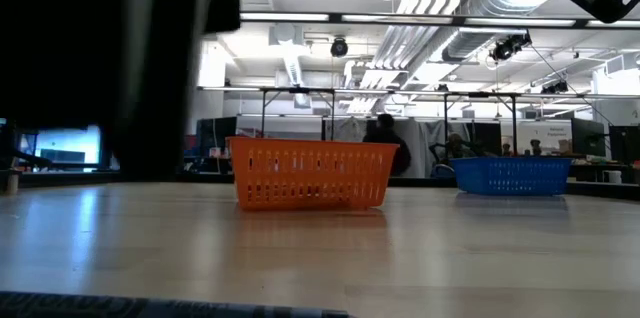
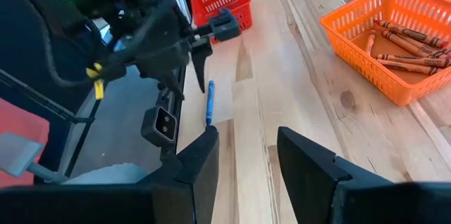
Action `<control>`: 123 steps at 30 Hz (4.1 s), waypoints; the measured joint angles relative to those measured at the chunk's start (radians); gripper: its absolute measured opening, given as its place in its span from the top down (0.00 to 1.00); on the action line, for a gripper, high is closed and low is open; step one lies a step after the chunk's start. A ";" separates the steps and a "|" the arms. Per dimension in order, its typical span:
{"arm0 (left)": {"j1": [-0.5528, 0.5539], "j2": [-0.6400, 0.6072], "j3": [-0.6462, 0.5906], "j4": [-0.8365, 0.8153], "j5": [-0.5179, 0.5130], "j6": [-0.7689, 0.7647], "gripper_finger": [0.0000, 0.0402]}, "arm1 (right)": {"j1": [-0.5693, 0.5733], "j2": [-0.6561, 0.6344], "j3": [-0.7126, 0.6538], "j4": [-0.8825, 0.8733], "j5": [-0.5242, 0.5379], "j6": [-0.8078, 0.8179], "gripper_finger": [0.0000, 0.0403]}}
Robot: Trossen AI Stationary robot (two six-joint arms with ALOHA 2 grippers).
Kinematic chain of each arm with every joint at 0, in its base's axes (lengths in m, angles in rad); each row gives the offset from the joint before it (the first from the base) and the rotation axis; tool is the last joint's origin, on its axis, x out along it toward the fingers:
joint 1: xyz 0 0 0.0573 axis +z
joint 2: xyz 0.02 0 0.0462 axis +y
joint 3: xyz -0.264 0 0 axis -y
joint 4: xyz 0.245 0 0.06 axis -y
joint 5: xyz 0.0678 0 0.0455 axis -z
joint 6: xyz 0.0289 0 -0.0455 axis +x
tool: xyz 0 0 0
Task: Sort crayons
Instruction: Put the blue crayon into the red bin
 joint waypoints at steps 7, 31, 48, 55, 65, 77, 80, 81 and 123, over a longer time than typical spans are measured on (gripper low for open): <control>-0.004 0.022 -0.041 -0.008 0.035 -0.037 0.66 | 0.000 0.000 0.000 -0.014 0.000 0.000 0.65; 0.026 0.048 -0.053 -0.020 0.000 -0.009 0.75 | 0.000 0.000 0.000 -0.036 0.011 -0.008 0.65; 0.047 0.043 -0.055 -0.028 0.038 -0.108 0.99 | 0.000 0.000 0.000 -0.052 0.011 -0.008 0.65; 0.047 -0.020 -0.059 -0.036 -0.001 -0.124 1.00 | 0.000 0.000 0.000 -0.056 0.011 -0.008 0.65; 0.021 -0.131 -0.056 -0.192 -0.050 -0.237 1.00 | 0.000 0.000 0.000 -0.070 0.011 0.002 0.65; -0.173 -0.244 -0.056 -0.555 -0.056 -0.747 1.00 | -0.003 0.000 0.000 -0.076 0.011 -0.006 0.65; -0.231 -0.250 -0.056 -0.582 -0.018 -0.880 1.00 | -0.004 0.000 0.000 -0.076 0.020 -0.024 0.65; -0.249 -0.248 -0.056 -0.594 -0.005 -0.926 1.00 | -0.004 0.000 0.000 -0.075 0.030 -0.027 0.65; -0.294 -0.248 -0.340 -0.531 0.080 -1.213 1.00 | -0.018 0.000 0.000 -0.090 0.056 -0.061 0.65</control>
